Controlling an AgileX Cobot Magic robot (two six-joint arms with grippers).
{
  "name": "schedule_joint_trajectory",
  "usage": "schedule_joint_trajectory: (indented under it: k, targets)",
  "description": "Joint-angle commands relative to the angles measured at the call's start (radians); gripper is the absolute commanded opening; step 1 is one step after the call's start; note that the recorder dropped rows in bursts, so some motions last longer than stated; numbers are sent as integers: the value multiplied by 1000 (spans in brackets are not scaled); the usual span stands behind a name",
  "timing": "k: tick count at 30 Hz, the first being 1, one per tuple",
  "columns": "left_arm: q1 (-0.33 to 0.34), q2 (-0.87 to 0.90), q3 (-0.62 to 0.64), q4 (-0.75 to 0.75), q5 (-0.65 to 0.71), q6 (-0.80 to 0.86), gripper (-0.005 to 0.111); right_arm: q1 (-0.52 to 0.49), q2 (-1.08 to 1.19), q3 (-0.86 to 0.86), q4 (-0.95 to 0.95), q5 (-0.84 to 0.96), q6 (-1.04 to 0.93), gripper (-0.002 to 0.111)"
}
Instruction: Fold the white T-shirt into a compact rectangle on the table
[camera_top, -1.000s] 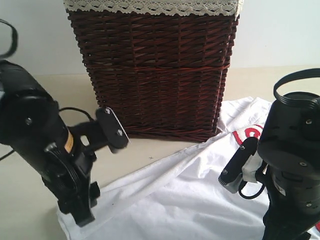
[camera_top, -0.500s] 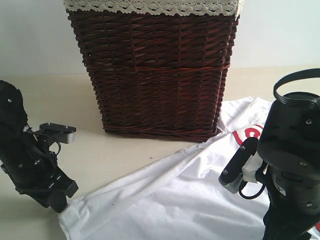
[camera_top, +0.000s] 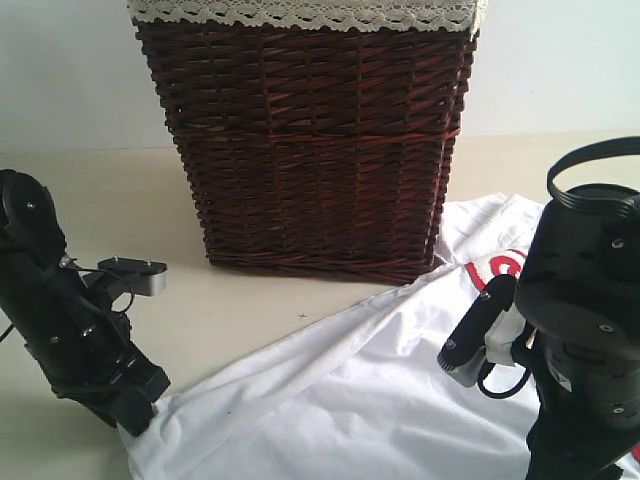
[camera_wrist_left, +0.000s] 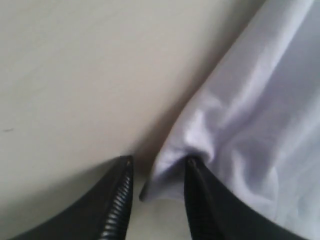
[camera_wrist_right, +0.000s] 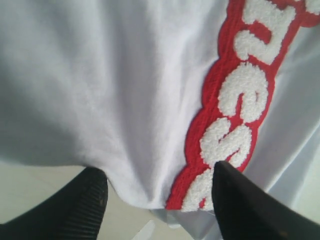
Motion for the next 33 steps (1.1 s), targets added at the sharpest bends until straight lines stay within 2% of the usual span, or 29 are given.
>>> schedule_joint_trajectory:
  k: [1, 7, 12, 18, 22, 25, 27, 31, 33]
  targets:
    - [1, 3, 1, 19, 6, 2, 32, 4, -10, -3, 1, 5, 3, 59]
    - [1, -10, -19, 65, 6, -13, 0, 4, -10, -3, 1, 5, 3, 59]
    - [1, -62, -36, 66, 0, -3, 0, 4, -10, -3, 1, 5, 3, 59]
    - [3, -160, -36, 76, -87, -3, 0, 4, -10, -3, 1, 5, 3, 59]
    - [3, -239, -36, 90, -214, -7, 0, 4, -10, -3, 1, 5, 4, 59]
    - [9, -340, -36, 162, -409, -51, 0, 4, -10, -3, 14, 5, 6, 59]
    - [43, -355, -36, 210, -475, -84, 0, 4, -10, -3, 14, 12, 6, 59]
    - [122, -288, -36, 225, -468, -73, 0, 4, -10, -3, 16, 16, 6, 59]
    - [126, -251, -36, 227, -480, -54, 3, 4, -10, -3, 16, 16, 6, 59]
